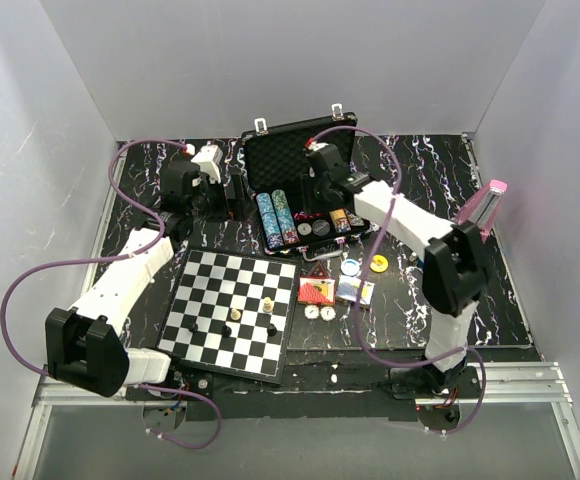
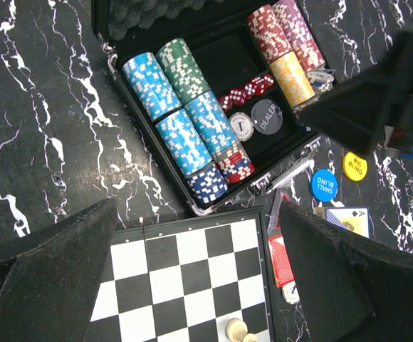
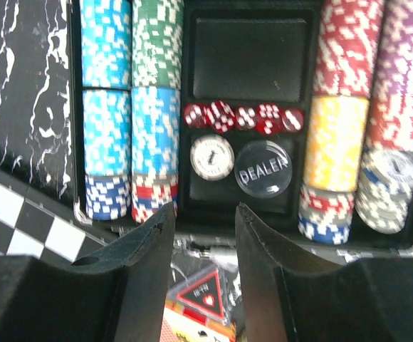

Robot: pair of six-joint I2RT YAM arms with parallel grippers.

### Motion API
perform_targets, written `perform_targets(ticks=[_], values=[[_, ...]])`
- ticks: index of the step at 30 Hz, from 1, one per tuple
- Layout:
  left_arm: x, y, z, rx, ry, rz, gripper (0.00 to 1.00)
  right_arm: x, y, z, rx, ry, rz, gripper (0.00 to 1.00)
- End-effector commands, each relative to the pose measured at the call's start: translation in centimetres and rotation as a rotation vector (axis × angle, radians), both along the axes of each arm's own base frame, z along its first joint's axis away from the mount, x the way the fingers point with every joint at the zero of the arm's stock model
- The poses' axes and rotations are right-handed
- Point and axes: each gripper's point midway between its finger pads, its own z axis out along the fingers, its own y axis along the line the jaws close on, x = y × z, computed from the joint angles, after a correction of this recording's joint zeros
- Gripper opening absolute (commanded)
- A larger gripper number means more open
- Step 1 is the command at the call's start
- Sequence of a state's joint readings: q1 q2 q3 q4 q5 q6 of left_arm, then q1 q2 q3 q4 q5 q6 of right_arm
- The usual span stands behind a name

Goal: Pack up texas hold em set

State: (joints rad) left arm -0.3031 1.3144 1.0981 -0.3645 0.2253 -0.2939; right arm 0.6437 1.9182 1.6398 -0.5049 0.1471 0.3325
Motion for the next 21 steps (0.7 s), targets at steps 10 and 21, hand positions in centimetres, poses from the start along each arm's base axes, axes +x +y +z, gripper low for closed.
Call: perform_targets(ticks=[10,21], values=[[-1.2,1.7,1.6,0.041,-0.113,0.039,0.98,-8.1,-11.0,2.7,-0.021,-0.055,-0.103,0.48],[-1.6,2.5,0.3,0.080,-0.118,0.045,0.98,-13.5,-14.0,-4.2,-0.011,0.134,-0.168,0.61]])
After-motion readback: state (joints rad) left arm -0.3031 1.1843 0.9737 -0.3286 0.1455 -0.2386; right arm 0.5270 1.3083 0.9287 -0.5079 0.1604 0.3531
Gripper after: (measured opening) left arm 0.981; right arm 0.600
